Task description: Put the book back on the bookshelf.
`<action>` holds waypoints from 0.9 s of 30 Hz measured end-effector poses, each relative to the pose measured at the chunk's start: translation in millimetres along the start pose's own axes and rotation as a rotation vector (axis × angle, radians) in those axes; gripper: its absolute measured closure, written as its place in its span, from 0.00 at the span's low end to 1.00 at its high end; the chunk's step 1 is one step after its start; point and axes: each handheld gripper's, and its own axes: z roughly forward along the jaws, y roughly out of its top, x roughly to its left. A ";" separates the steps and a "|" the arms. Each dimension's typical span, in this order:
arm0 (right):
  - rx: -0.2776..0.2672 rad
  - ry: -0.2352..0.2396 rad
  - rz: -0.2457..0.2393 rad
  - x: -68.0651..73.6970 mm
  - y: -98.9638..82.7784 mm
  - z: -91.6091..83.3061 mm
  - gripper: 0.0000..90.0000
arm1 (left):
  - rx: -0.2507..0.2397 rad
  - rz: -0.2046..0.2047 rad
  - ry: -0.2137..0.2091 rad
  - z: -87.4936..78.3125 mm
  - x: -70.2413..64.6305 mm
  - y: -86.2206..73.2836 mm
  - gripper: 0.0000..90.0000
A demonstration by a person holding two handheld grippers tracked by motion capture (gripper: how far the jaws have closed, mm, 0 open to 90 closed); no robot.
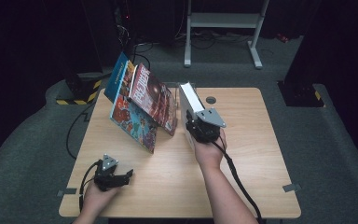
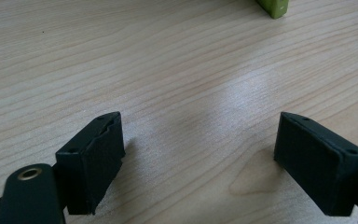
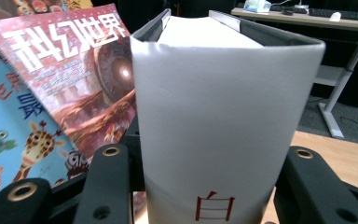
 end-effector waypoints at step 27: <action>0.001 -0.071 0.011 3.1 28.4 80.8 0.61 | -0.001 -0.002 0.000 -0.3 -0.4 -0.3 0.18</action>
